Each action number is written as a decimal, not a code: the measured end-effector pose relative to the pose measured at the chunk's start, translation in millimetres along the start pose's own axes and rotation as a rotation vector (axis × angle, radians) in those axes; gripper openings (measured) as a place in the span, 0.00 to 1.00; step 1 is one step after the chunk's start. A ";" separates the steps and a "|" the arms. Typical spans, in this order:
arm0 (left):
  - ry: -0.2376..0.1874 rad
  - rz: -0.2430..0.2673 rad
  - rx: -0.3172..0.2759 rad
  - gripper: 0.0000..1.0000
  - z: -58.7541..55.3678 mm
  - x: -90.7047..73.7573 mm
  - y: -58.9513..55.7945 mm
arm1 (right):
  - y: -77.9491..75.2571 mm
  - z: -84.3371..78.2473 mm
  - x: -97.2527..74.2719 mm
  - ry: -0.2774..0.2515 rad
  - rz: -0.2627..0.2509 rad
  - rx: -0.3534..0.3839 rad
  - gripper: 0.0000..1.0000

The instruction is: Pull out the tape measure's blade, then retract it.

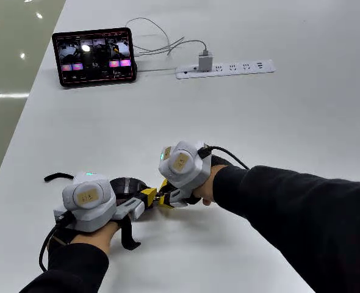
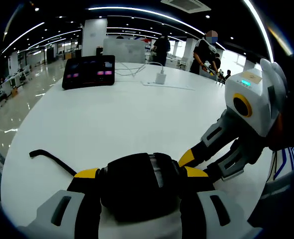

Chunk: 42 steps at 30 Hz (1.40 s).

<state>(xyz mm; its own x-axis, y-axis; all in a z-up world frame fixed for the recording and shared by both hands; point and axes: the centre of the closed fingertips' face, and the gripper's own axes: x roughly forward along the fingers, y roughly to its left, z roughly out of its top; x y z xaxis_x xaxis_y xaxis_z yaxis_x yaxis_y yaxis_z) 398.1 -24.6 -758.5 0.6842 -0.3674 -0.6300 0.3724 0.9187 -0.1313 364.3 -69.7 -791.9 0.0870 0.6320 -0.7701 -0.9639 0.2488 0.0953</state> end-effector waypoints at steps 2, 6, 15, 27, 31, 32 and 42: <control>0.000 0.000 0.001 0.59 -0.2 -0.2 -0.1 | 0.1 0.4 0.4 0.001 -0.006 -0.004 0.10; -0.002 0.000 0.001 0.59 -0.2 -0.4 -0.1 | -0.2 1.1 1.4 -0.002 -0.010 0.002 0.10; -0.002 -0.003 0.005 0.59 -0.3 -0.2 0.0 | 0.5 2.9 3.0 -0.005 -0.010 0.003 0.10; -0.006 0.002 0.010 0.60 -0.4 0.0 -0.1 | 0.0 3.9 3.9 -0.021 -0.024 0.015 0.11; -0.011 -0.003 0.006 0.60 0.1 0.1 0.3 | 0.0 3.9 4.2 -0.017 -0.028 0.009 0.11; -0.010 -0.004 0.006 0.60 0.2 0.1 0.2 | 0.2 3.9 4.3 -0.016 -0.030 0.006 0.11; -0.019 0.001 0.008 0.62 2.2 0.5 -0.3 | -1.4 5.4 5.3 0.009 -0.045 -0.056 0.14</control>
<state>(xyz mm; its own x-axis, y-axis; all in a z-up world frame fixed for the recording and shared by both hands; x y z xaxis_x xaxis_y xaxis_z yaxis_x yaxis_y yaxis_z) 399.7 -25.4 -757.1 0.6961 -0.3696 -0.6155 0.3767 0.9178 -0.1251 367.4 -62.8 -792.7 0.1287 0.6141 -0.7787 -0.9716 0.2352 0.0249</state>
